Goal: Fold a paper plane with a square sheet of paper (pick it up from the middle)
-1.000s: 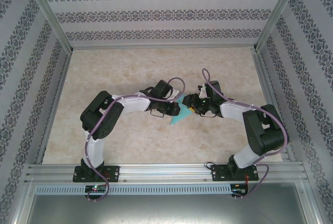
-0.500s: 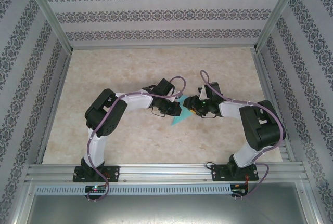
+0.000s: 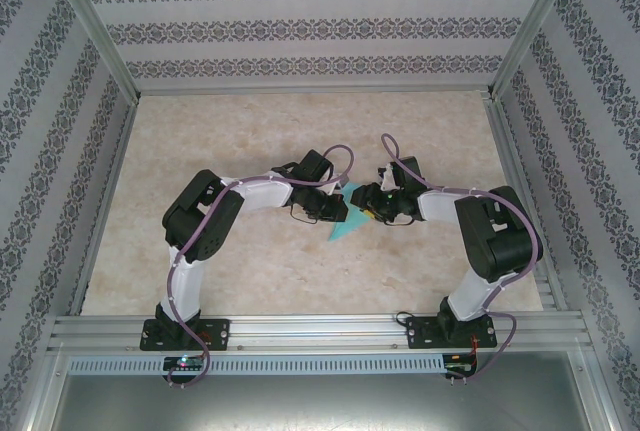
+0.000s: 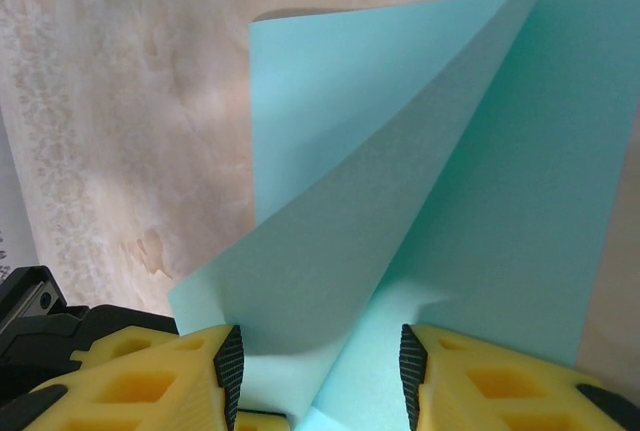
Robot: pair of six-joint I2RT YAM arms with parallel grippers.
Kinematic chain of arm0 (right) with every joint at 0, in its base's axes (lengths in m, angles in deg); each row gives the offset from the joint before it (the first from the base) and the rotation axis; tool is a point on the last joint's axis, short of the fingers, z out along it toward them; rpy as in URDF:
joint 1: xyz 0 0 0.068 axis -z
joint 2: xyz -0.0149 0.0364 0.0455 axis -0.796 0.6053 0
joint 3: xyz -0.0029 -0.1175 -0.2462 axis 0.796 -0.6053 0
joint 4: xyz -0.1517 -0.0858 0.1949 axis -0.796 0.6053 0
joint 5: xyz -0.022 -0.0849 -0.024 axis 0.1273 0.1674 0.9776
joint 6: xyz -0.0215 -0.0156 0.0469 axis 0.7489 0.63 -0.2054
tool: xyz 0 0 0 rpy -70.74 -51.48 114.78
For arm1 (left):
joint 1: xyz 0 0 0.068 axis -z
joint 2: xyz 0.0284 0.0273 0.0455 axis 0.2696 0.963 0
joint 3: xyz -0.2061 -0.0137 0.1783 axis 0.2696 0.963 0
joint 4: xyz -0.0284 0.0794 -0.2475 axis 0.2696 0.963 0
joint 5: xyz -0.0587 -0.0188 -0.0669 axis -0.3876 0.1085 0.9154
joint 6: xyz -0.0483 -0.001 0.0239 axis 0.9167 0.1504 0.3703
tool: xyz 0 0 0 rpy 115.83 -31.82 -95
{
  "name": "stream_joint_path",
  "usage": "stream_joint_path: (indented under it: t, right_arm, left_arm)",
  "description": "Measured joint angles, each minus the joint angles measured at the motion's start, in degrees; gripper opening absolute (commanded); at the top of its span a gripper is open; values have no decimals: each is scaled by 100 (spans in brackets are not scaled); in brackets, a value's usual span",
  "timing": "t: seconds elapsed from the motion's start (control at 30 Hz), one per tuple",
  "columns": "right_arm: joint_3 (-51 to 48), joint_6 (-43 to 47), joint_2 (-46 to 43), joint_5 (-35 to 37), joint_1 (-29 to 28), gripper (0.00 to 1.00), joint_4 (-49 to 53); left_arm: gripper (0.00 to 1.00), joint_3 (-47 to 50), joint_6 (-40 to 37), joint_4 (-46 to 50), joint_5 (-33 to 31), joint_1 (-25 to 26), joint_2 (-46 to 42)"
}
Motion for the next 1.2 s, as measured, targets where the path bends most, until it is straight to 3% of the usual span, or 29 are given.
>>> stream_joint_path:
  t: [0.33,0.57,0.87,1.2]
  right_arm:
    - [162,9,68,66,-13,47,269]
    - [337,22,70,385,-131,47,621]
    - [509,57,92,682,-243,48,933]
    - [544,98,107,756,-278,47,992]
  left_arm:
    - [26,76,122,-210,188,-35,37]
    - [41,457,162,-409,160,-125,-229]
    - [42,1108,601,-719,120,-376,-887]
    - [41,1104,916,-1080,275,-369,-678]
